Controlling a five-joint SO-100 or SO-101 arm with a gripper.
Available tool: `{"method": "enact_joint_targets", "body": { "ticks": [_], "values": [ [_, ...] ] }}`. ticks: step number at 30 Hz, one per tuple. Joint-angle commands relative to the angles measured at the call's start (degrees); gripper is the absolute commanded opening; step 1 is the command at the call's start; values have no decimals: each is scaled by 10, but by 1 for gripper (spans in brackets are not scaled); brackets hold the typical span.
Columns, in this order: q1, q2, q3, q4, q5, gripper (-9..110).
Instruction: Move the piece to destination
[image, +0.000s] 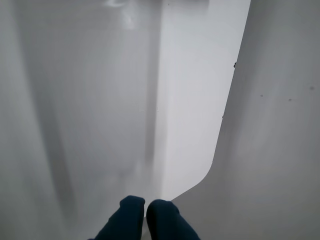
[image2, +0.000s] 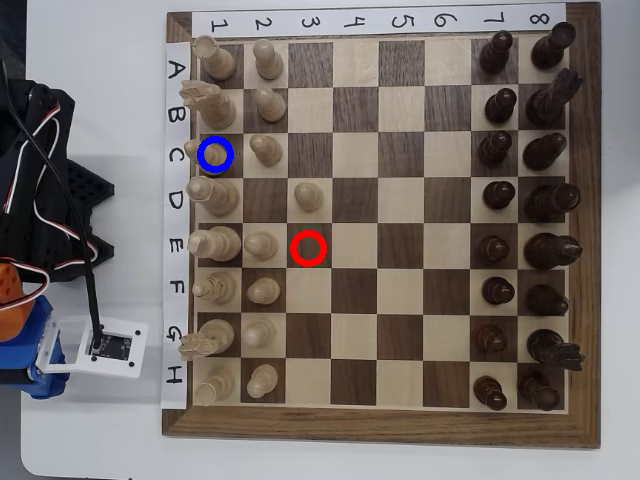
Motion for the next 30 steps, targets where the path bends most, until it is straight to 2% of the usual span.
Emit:
{"method": "enact_joint_targets", "body": {
  "ticks": [1, 30],
  "values": [
    [10, 33, -22, 4, 23, 0],
    [6, 33, -22, 2, 12, 0]
  ]
}}
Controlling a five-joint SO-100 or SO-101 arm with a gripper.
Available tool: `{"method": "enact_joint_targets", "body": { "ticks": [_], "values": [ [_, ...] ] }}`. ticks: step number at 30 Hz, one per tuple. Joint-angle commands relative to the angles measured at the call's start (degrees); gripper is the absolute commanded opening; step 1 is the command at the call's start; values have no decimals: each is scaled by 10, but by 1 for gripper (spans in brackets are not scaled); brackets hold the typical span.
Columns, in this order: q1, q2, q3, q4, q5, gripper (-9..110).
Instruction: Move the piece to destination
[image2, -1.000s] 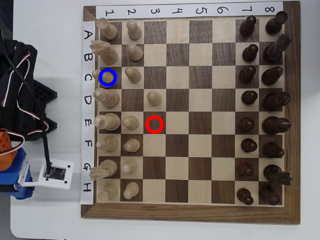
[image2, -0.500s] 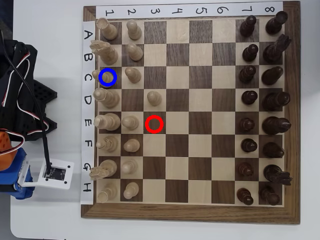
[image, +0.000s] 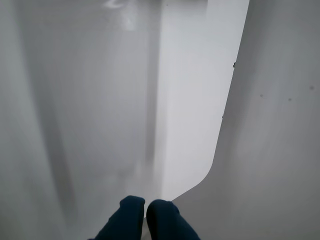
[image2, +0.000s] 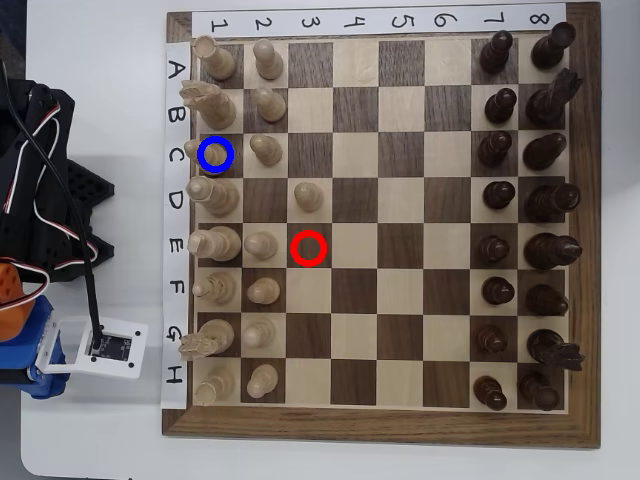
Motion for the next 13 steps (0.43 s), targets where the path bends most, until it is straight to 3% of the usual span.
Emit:
{"method": "enact_joint_targets", "body": {
  "ticks": [1, 13],
  "values": [
    [6, 33, -22, 1, 13, 0],
    [7, 33, -22, 1, 16, 0]
  ]
}}
